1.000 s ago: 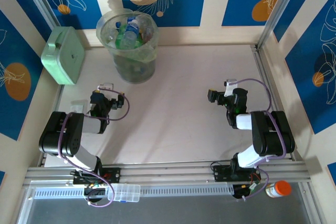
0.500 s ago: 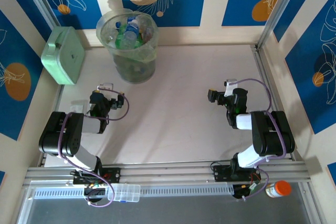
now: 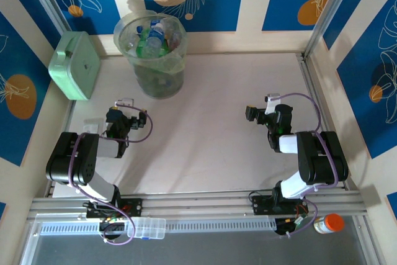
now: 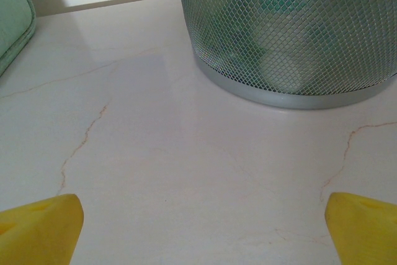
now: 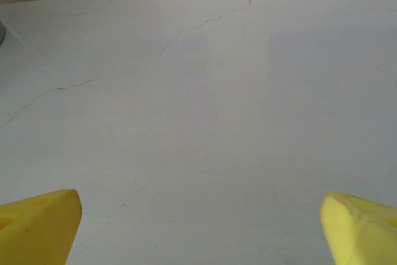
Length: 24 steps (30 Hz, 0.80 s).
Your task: Put the plastic bottles in the bin
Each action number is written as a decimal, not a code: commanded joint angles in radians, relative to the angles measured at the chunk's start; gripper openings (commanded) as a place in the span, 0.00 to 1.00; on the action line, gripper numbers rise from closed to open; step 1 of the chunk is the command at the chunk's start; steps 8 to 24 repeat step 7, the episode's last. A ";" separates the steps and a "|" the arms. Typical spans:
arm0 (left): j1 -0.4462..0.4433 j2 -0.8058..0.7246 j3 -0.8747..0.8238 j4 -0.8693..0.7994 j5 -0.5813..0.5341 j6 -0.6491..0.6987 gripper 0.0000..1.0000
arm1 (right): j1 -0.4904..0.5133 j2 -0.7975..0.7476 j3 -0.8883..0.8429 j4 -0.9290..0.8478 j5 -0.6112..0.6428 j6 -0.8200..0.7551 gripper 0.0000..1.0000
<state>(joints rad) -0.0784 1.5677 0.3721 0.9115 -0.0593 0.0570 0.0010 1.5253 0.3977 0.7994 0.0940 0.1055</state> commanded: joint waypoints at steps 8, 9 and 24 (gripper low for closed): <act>0.011 -0.004 0.005 0.024 0.021 -0.005 0.99 | 0.002 -0.004 0.018 0.011 0.007 -0.003 0.99; 0.011 -0.004 0.005 0.024 0.021 -0.005 0.99 | 0.002 -0.004 0.018 0.011 0.007 -0.003 0.99; 0.011 -0.004 0.005 0.024 0.021 -0.005 0.99 | 0.002 -0.004 0.018 0.011 0.007 -0.003 0.99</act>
